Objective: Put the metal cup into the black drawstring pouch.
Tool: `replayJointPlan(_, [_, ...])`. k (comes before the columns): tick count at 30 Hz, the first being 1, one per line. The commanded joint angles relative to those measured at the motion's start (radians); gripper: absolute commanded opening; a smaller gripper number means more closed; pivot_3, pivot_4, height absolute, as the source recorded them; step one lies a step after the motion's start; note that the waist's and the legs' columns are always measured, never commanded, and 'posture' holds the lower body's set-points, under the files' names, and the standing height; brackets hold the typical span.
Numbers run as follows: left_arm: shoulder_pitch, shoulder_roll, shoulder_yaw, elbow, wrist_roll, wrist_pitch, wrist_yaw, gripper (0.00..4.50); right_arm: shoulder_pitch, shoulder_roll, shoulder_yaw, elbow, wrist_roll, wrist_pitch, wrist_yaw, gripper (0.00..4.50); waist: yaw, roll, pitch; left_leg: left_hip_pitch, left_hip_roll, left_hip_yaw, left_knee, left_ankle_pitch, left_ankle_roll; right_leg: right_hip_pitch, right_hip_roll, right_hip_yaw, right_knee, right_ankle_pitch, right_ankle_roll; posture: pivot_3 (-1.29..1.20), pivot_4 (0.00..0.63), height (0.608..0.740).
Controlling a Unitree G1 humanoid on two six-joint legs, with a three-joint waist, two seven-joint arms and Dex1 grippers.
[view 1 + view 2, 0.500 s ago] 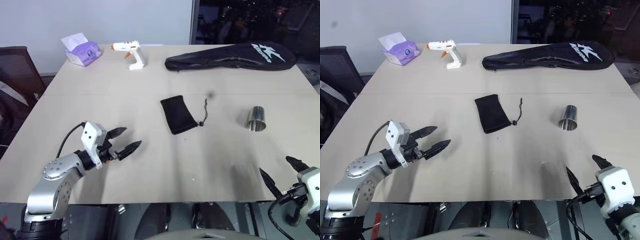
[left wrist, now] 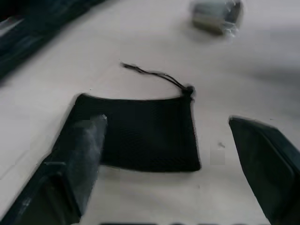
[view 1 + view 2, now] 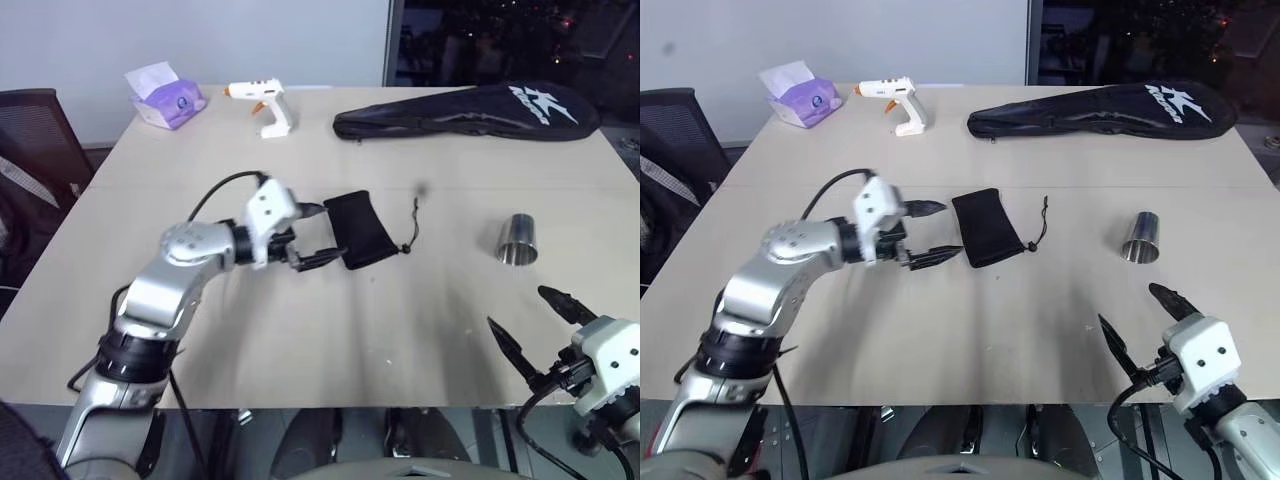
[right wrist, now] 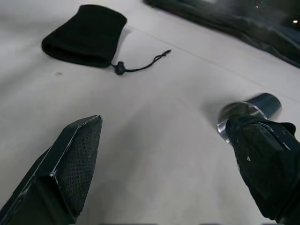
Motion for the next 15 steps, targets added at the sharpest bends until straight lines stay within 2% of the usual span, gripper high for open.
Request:
replayJointPlan(1, [-0.113,-0.063,-0.144,0.088,0.112,-0.041,-0.040,4.40,0.013,0.002,0.013,-0.054,-0.039,-0.001,-0.035,4.50,-0.001,0.000,0.000,0.000,-0.001,0.000,0.000,0.000,0.001,0.001,0.000,0.000,0.000,0.000,0.000,0.00,0.150,0.740])
replayJointPlan(7, [-0.219,-0.171,-0.307,0.305,0.339,-0.151,0.033,4.40,0.043,0.025,0.075,-0.147,-0.088,0.060,-0.103,4.50,-0.003,0.000,0.000,0.001,0.000,0.000,0.000,-0.001,0.001,0.000,0.001,0.001,0.002,0.000,0.000,0.00,0.150,0.740])
replayJointPlan(10, [-0.243,-0.210,-0.308,0.382,0.379,-0.175,0.054,4.40,0.069,0.040,0.099,-0.170,-0.122,0.056,-0.129,4.50,-0.002,0.000,0.000,0.000,0.000,0.000,0.001,-0.001,0.001,0.000,0.001,0.001,0.001,0.000,0.000,0.00,0.150,0.740])
replayJointPlan(15, [-0.266,-0.222,-0.289,0.454,0.411,-0.220,0.036,4.40,0.108,0.052,0.141,-0.172,-0.159,0.019,-0.163,4.50,-0.002,0.000,0.000,-0.003,0.000,0.000,0.001,0.000,0.000,-0.004,0.001,0.001,0.002,0.000,0.000,0.00,0.150,0.740])
